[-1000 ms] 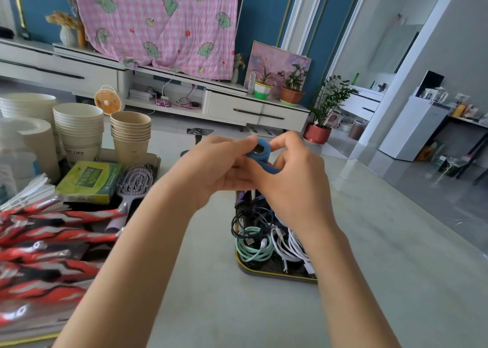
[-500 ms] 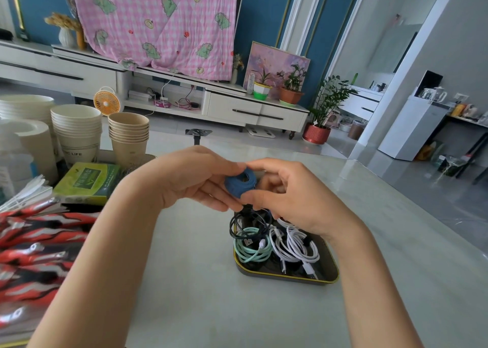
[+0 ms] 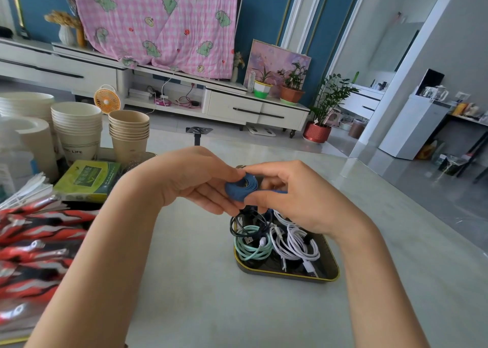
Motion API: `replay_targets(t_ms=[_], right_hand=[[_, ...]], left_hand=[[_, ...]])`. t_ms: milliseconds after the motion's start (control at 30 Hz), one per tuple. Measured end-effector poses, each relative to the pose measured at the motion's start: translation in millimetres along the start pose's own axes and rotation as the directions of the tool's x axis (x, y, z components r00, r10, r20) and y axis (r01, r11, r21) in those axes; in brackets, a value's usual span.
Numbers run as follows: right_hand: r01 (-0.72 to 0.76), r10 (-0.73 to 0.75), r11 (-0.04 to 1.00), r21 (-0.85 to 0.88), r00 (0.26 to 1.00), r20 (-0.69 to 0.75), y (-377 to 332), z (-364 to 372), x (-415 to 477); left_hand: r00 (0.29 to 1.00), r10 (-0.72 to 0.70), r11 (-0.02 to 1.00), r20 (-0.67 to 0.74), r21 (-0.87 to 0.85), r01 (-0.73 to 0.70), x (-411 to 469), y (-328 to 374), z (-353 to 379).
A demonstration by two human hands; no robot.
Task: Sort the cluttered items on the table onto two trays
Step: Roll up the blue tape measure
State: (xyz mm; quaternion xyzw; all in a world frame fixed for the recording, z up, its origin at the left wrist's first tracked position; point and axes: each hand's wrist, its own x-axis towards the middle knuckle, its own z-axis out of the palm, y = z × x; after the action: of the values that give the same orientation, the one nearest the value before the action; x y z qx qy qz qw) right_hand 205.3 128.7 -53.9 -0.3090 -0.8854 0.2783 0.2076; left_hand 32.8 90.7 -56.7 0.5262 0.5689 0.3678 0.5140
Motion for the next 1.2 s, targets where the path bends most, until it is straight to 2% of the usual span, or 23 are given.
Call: replay_targets(t_ms=[100, 167, 267, 333, 433, 567, 667, 767, 867, 933, 1033, 1100, 1200], right_hand=[[-0.012, 0.016, 0.998, 0.068, 0.998, -0.060, -1.0, -0.5, -1.7], [-0.004, 0.017, 0.998, 0.061, 0.978, -0.210, -1.8, 0.2, 0.4], [-0.014, -0.006, 0.999, -0.040, 0.890, -0.455, -2.4, 6.9, 5.8], [-0.031, -0.024, 0.995, -0.097, 0.854, -0.519, -2.6, 11.9, 8.6], [-0.036, -0.003, 0.996, -0.077, 0.893, -0.450, -2.8, 10.4, 8.1], [-0.019, 0.028, 0.998, 0.063, 0.989, -0.145, -2.2, 0.8, 1.6], [-0.022, 0.020, 0.995, 0.093, 0.999, 0.028, -2.6, 0.9, -1.4], [-0.007, 0.008, 0.999, 0.032, 1.000, -0.016, -1.7, 2.6, -0.3], [-0.037, 0.034, 0.999, -0.007, 0.977, -0.212, 2.1, 1.2, 2.3], [-0.103, 0.061, 0.990, -0.097, 0.930, -0.362, 2.4, 2.6, 4.6], [-0.134, 0.063, 0.984, -0.117, 0.877, -0.476, 0.4, 6.7, 7.0], [-0.118, 0.052, 0.984, -0.131, 0.904, -0.424, -0.8, 6.2, 7.1], [-0.044, 0.038, 0.998, -0.033, 0.984, -0.175, -2.6, 1.3, 2.7]], left_hand=[[0.999, 0.036, 0.994, 0.025, -0.102, -0.034, -1.9, 0.0, -1.3], [0.995, 0.087, 0.962, -0.046, -0.257, -0.096, 2.3, 1.4, 3.1], [0.975, 0.106, 0.876, -0.195, -0.447, -0.184, 13.0, 4.2, 16.9], [0.963, 0.091, 0.836, -0.254, -0.505, -0.212, 17.7, 4.8, 23.0], [0.967, 0.075, 0.863, -0.245, -0.470, -0.186, 16.5, 3.6, 18.2], [0.996, 0.029, 0.963, -0.085, -0.264, -0.051, 3.5, 0.3, -1.5], [0.998, 0.021, 0.998, 0.055, -0.065, -0.018, -3.8, -2.1, -5.6], [0.997, 0.046, 0.996, 0.057, -0.073, -0.042, -1.3, -2.8, -2.2], [0.993, 0.110, 0.959, -0.052, -0.257, -0.120, 8.9, -2.6, 8.1], [0.979, 0.152, 0.928, -0.134, -0.323, -0.188, 15.9, -0.6, 19.2], [0.963, 0.157, 0.873, -0.217, -0.425, -0.238, 21.9, 2.2, 28.1], [0.968, 0.126, 0.878, -0.219, -0.430, -0.212, 21.6, 2.2, 24.3], [0.993, 0.058, 0.944, -0.099, -0.320, -0.087, 13.0, -0.4, 9.8]])
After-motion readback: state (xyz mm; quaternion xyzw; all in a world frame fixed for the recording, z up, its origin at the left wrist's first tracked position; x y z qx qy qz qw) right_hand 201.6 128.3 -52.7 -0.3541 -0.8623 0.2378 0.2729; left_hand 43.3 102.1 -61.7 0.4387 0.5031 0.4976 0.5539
